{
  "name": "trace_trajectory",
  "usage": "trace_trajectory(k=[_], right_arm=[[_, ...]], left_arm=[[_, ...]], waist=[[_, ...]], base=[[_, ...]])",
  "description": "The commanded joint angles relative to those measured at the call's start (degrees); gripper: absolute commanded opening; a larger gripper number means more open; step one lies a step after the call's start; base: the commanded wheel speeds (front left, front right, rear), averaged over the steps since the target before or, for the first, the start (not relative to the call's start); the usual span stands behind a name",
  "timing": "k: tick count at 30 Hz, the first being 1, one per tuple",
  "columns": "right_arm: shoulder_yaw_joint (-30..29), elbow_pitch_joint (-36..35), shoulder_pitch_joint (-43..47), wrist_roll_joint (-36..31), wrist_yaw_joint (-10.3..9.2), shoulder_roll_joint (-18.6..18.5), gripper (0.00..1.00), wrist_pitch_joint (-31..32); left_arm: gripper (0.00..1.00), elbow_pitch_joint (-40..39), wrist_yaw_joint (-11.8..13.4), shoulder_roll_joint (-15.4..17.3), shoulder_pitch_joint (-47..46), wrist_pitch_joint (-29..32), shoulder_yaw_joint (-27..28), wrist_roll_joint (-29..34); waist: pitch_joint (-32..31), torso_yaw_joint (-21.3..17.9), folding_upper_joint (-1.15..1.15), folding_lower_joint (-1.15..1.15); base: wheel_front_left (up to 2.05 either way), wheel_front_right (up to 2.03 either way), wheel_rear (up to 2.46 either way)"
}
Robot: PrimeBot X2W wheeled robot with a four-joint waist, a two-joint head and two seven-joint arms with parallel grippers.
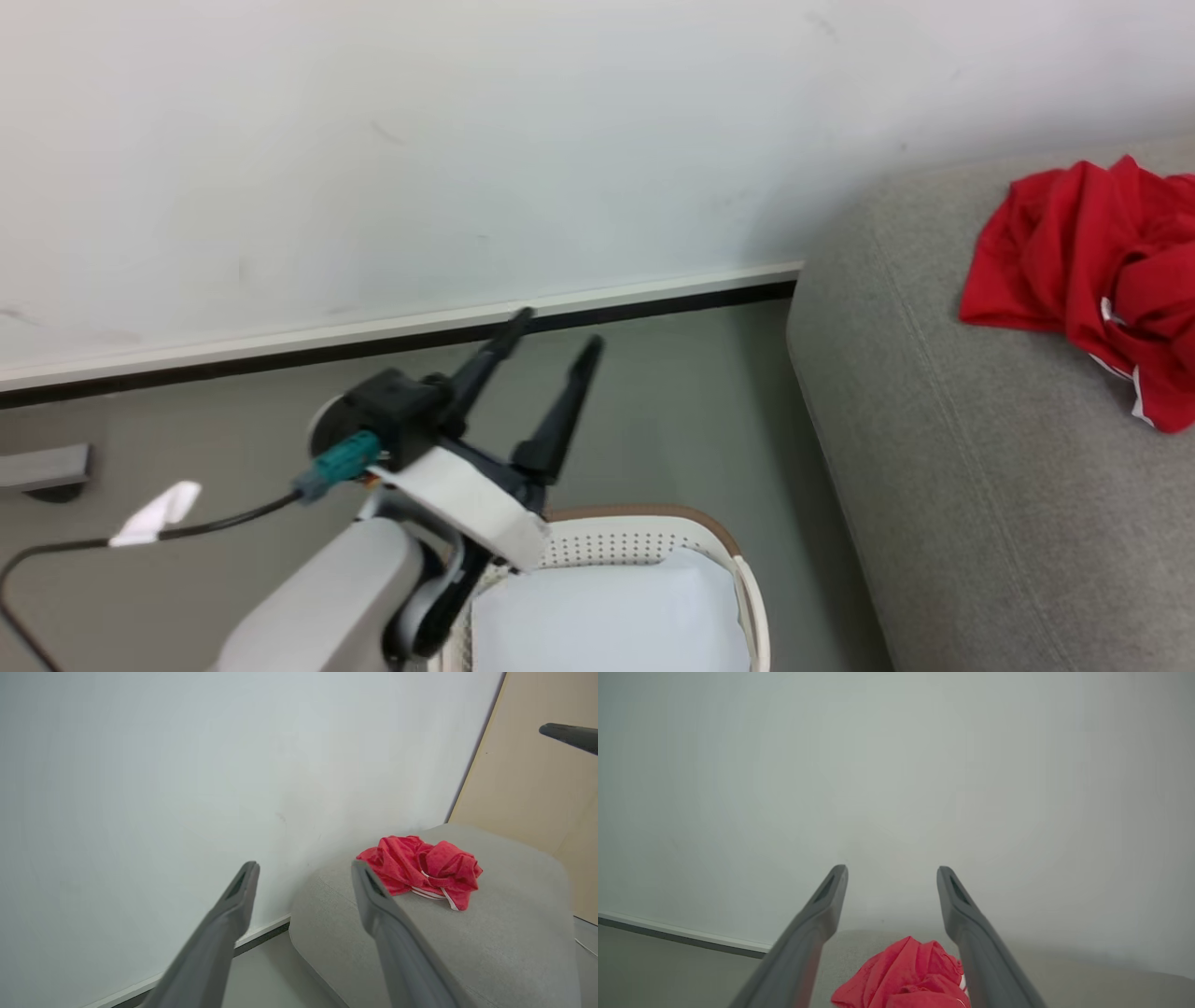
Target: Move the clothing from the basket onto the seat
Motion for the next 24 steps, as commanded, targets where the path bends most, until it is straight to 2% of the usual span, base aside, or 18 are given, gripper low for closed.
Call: trace_trajectory(k=[1, 4, 10, 15, 21, 24], right_arm=[[-0.8, -0.7, 1.7, 0.0, -0.13, 1.5, 1.00, -0.9], [-3.6, -2.2, 5.0, -1.3, -0.14, 4.7, 1.00, -2.5], [-9.9, -6.2, 13.0, -6.0, -0.13, 14.3, 1.00, -4.0], [-12.4, -8.8, 20.1, -11.5, -0.13, 21.9, 1.00, -2.7], [-13.2, -8.8, 27.5, -16.1, -0.13, 29.2, 1.00, -3.3], [-12.5, -7.2, 30.7, -19.6, -0.13, 30.8, 1.00, -4.9]], left_arm=[[1.00, -0.3, 0.3, 0.7, 1.5, 0.0, 0.9, -0.4], [1.00, -1.2, 1.2, 1.9, 3.7, 0.0, 4.3, -0.9], [1.00, -2.7, 2.3, 4.3, 8.3, 0.0, 10.7, -1.7], [1.00, -4.3, 1.4, 5.3, 13.8, 0.0, 15.5, -0.2], [1.00, -2.4, 3.1, 3.9, 20.8, 0.0, 20.3, 1.0], [1.00, -2.4, 3.9, 1.9, 23.8, 0.0, 24.5, 1.8]], waist=[[-0.9, 1.1, 0.00, 0.01], [-1.8, 2.0, 0.00, 0.01], [-2.9, 3.7, 0.00, 0.01], [-4.8, 4.2, 0.00, 0.01], [-7.2, 4.5, 0.00, 0.01], [-7.8, 4.6, 0.00, 0.01]], base=[[0.00, 0.00, 0.00], [0.00, 0.00, 0.00], [0.00, 0.00, 0.00], [0.00, 0.00, 0.00], [0.00, 0.00, 0.00], [0.00, 0.00, 0.00]])
